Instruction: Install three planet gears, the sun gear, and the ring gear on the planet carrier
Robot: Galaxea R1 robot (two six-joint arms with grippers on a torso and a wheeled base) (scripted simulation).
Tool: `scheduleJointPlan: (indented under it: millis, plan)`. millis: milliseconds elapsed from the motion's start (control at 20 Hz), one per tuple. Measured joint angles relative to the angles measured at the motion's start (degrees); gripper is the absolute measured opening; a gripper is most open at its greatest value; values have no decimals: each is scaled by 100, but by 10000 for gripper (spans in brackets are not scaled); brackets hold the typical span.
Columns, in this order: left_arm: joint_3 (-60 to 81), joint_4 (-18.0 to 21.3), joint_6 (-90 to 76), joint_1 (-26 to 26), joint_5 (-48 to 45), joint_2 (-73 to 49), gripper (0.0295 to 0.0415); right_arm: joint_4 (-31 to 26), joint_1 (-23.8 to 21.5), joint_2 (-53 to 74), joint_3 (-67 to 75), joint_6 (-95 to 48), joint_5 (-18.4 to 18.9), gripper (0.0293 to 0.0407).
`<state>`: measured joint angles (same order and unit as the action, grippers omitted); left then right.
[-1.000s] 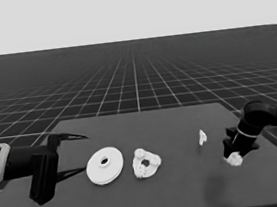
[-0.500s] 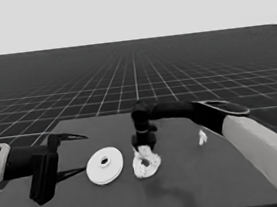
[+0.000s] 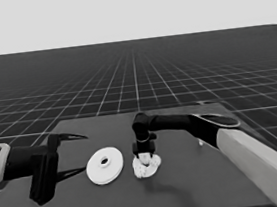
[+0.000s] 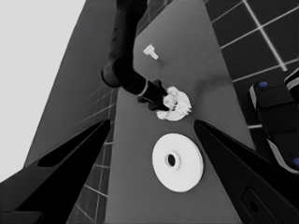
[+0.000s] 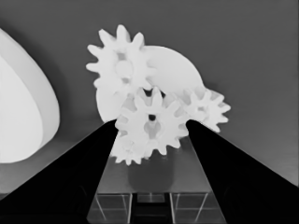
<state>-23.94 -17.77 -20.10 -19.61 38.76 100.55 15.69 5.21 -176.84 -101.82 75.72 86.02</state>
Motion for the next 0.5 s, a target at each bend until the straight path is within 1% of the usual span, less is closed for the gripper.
scheduleJointPlan:
  millis: [500]
  plan:
    - [0,0,0,0,0,0,385,5,50,-3,-7,392,-4,309]
